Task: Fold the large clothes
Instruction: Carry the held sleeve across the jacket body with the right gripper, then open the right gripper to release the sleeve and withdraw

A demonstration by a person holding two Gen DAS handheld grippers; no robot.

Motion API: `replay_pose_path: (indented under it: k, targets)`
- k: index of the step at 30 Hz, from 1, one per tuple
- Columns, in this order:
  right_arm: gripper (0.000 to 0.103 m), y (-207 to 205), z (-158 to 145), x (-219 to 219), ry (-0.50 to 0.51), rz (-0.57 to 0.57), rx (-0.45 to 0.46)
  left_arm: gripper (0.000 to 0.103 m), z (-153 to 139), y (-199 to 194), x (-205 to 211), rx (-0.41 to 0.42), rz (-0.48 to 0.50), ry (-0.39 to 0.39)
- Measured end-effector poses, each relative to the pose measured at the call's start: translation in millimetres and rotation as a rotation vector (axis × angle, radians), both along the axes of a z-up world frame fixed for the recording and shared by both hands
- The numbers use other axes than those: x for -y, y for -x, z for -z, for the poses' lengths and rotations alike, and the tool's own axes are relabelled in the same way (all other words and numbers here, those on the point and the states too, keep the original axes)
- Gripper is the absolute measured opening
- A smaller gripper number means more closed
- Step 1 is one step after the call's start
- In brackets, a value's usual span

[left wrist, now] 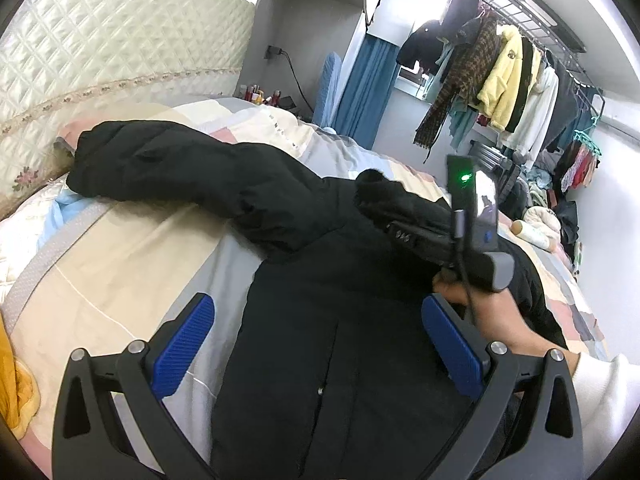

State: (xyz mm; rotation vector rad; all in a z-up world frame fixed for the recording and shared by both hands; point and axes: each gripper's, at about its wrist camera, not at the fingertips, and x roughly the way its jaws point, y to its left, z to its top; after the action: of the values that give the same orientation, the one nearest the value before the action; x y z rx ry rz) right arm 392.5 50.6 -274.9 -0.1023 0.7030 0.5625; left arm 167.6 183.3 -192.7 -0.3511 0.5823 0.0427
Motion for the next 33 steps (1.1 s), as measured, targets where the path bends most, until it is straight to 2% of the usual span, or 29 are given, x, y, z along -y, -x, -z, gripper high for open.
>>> replay_pose_path:
  k: [6, 10, 12, 14, 15, 16, 17, 25, 30, 33]
  targets:
    - [0.012, -5.9, 25.9, -9.2, 0.065, -0.007, -0.07, 0.103, 4.2, -4.6, 4.0, -0.024, 0.003, -0.028]
    - [0.014, -6.2, 22.4, -2.8, 0.02, -0.001, -0.092, 0.103, 5.2, -6.3, 3.3, -0.037, -0.006, -0.032]
    - [0.022, -3.2, 17.9, 0.1, -0.008, -0.003, -0.103, 0.103, 4.3, -6.5, 4.8, -0.05, -0.013, -0.047]
    - [0.036, 2.5, 11.2, 2.9, -0.03, -0.024, -0.119, 0.103, 0.0, -4.3, 8.4, -0.052, -0.021, -0.068]
    - [0.049, 4.9, 8.4, 3.7, -0.039, -0.036, -0.123, 0.103, -2.6, -2.7, 10.2, -0.048, -0.023, -0.078]
    - [0.056, 8.8, 4.0, 5.1, -0.045, -0.045, -0.122, 0.103, -6.1, -1.2, 12.7, -0.046, -0.023, -0.087]
    - [0.06, 13.6, -2.1, 7.7, -0.058, -0.051, -0.119, 0.103, -10.4, 0.4, 15.3, -0.042, -0.022, -0.095]
    - [0.061, 41.5, -65.8, 42.6, -0.108, -0.019, -0.052, 0.103, -60.1, 19.6, 27.3, -0.023, -0.036, -0.145]
    - [0.064, 69.9, -121.6, 74.4, -0.149, 0.016, 0.01, 0.103, -99.6, 40.3, 39.6, 0.014, -0.029, -0.149]
    - [0.068, 95.2, -158.5, 93.3, -0.164, 0.032, 0.082, 0.103, -119.0, 51.6, 50.8, 0.034, -0.017, -0.149]
